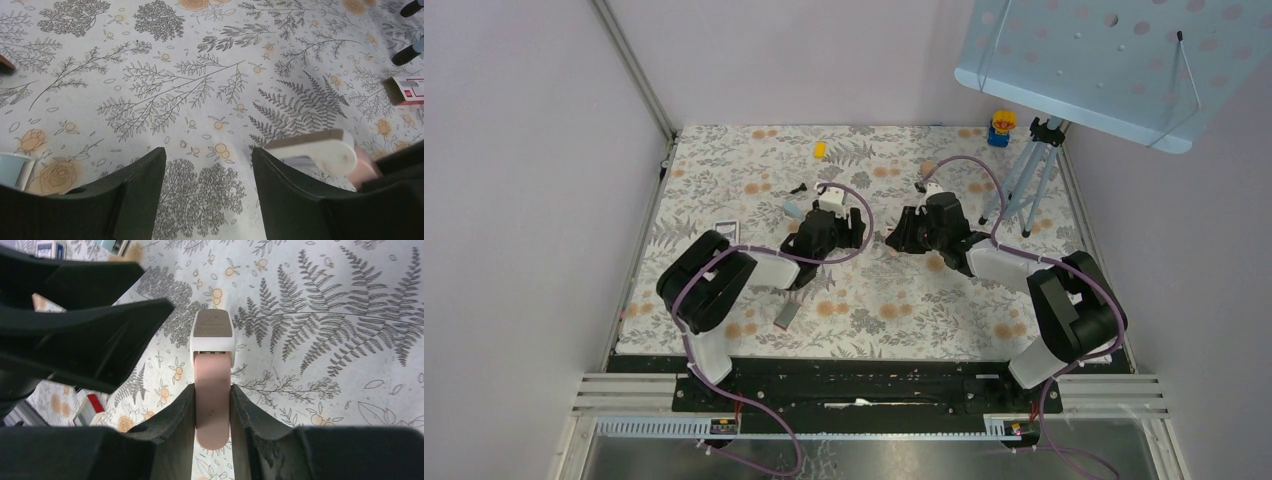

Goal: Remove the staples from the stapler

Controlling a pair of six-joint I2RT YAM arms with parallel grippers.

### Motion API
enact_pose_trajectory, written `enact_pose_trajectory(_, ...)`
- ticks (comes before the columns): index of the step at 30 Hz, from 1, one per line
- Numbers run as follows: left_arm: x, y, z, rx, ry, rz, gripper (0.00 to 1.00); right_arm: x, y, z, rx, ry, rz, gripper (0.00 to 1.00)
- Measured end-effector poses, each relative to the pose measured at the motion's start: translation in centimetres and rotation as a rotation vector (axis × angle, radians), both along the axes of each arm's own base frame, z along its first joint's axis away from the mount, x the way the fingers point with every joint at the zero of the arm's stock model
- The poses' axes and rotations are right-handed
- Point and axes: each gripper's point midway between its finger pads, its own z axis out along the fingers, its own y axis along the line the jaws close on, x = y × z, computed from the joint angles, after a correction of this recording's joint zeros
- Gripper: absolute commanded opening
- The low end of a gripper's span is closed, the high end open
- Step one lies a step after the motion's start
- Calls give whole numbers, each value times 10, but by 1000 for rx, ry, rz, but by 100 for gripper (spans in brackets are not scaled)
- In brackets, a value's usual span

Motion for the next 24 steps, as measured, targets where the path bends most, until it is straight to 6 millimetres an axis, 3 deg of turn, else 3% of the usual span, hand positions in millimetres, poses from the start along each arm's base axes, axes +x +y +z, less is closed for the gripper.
enact_pose_trajectory(9,-22,16,30,-34,-45,-2,72,5,-4,3,8,3,-56,0)
enact_pose_trajectory(14,-34,19,37,-27,-64,-44,81,3,-6,11,12,8,-62,0)
enact_pose_trajectory(19,-52,15,40,38,-113,-128,98,-1,-6,21,14,71,-62,0)
enact_pose_trajectory(24,-70,7,43,125,-216,-210,99,-9,-5,34,51,168,-88,0)
